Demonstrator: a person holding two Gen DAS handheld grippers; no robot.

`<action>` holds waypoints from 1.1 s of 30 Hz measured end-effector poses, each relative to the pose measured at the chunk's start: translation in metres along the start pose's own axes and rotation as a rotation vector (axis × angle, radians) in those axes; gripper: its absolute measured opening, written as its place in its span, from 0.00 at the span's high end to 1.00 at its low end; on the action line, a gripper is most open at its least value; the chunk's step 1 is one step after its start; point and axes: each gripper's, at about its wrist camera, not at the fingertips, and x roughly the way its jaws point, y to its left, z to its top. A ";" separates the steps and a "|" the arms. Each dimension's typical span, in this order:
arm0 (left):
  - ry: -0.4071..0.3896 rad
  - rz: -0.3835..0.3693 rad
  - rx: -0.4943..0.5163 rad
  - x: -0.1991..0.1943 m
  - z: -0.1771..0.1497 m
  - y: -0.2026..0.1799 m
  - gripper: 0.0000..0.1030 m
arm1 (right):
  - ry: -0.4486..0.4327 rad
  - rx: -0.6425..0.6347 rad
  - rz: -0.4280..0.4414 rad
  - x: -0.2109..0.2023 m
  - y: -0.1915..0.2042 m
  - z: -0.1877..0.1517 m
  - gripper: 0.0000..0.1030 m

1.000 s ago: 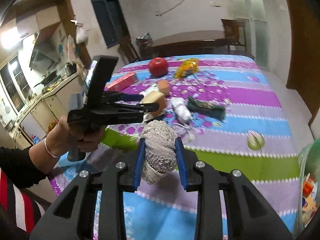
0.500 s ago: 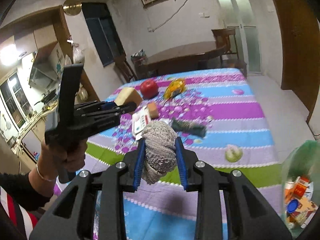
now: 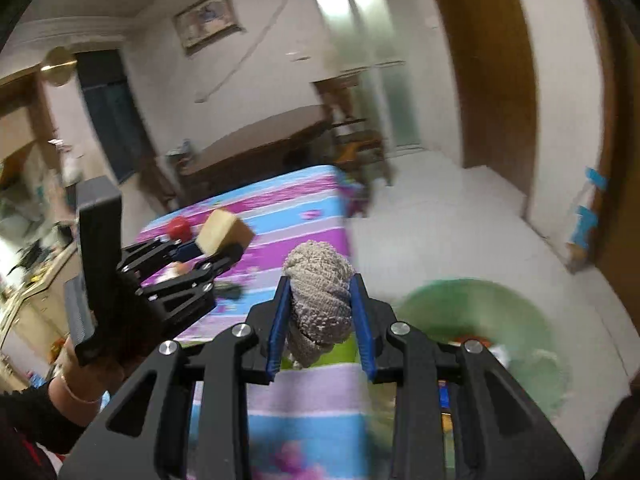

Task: Collect trash
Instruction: 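Carry the knitted ball and yellow sponge over the green bin with both grippers, then open both grippers to drop the ball and sponge into the bin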

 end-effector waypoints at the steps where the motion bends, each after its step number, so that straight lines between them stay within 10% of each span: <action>1: 0.002 -0.010 0.013 0.004 0.003 -0.012 0.69 | 0.004 0.009 -0.025 -0.003 -0.012 0.001 0.72; 12: 0.037 -0.087 0.125 0.050 0.026 -0.106 0.69 | 0.041 0.063 -0.179 -0.006 -0.081 -0.008 0.72; 33: 0.134 -0.211 0.176 0.092 0.017 -0.151 0.69 | 0.119 0.129 -0.216 0.010 -0.124 -0.023 0.72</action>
